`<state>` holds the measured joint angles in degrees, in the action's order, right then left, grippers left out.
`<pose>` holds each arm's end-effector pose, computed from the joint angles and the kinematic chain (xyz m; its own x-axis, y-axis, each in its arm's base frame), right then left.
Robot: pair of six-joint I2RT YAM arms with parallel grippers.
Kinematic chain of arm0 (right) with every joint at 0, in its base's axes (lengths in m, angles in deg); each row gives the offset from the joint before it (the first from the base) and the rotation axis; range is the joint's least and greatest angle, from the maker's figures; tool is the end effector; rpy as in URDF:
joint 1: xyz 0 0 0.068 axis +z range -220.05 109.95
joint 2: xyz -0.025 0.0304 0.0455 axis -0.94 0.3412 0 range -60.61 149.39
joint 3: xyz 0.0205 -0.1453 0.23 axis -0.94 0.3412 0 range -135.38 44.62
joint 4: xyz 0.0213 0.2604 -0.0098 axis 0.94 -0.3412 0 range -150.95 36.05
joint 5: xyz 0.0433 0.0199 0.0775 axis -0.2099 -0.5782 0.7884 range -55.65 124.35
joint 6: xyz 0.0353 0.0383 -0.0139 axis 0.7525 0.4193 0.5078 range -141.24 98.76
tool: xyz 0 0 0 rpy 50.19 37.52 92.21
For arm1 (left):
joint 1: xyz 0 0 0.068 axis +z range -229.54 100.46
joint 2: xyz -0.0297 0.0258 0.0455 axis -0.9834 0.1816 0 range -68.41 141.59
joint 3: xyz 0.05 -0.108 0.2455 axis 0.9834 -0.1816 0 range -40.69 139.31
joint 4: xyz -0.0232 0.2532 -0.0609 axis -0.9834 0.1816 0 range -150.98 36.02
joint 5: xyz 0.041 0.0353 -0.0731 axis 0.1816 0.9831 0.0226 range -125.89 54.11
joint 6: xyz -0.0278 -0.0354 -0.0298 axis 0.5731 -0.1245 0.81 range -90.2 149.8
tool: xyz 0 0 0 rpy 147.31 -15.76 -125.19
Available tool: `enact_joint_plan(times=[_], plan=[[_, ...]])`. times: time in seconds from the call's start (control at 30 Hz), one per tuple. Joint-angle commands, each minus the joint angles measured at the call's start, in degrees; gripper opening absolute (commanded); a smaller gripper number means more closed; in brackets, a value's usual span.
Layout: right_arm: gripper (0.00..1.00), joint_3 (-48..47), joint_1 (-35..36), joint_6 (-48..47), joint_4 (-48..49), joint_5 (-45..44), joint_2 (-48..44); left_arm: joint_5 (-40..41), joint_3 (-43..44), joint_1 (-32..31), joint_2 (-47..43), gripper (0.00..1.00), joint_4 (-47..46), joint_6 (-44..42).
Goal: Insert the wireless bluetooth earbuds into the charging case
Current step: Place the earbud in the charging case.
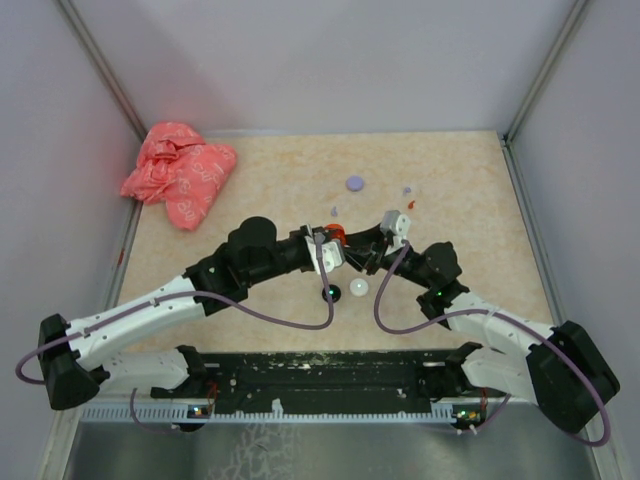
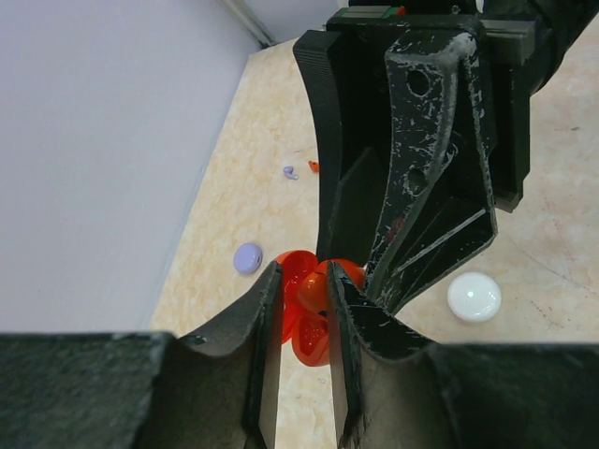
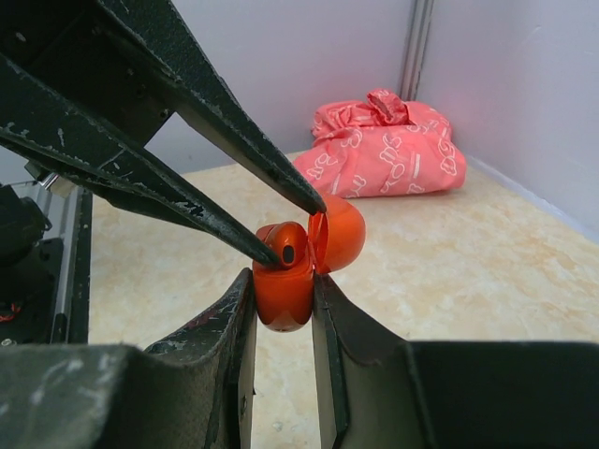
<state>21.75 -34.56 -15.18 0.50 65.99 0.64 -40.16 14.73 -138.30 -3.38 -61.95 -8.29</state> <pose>0.1705 0.1444 0.2688 0.1285 0.2021 -0.9709 -0.9234 0.3814 -0.0428 0.1370 -0.2309 0.3545 0.4881 0.3813 -0.7850 0.7493 0.2782 0.6010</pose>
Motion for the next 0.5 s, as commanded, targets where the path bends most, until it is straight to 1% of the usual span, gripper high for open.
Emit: enact_joint_plan(times=[0.0,0.1,0.27,0.4,0.47], plan=[[0.0,-1.8,-0.1,0.9,5.8,-0.2,-0.9,-1.2,1.2,-0.8,0.8,0.31,3.9,0.2],[0.0,-1.7,-0.1,1.0,5.8,-0.2,-1.0,-1.6,1.3,-1.0,0.7,0.31,4.2,0.9],[0.0,-1.5,-0.1,1.0,6.1,-0.5,-0.8,-2.7,1.9,-1.0,0.0,0.38,4.3,2.5],[0.0,-1.1,-0.1,1.3,7.2,-0.8,-0.3,-2.7,2.9,-1.0,-1.0,0.47,4.6,4.7],[0.0,-0.7,-0.1,1.7,7.8,-0.9,0.2,-1.8,3.1,-1.0,-2.2,0.52,4.1,7.4]])
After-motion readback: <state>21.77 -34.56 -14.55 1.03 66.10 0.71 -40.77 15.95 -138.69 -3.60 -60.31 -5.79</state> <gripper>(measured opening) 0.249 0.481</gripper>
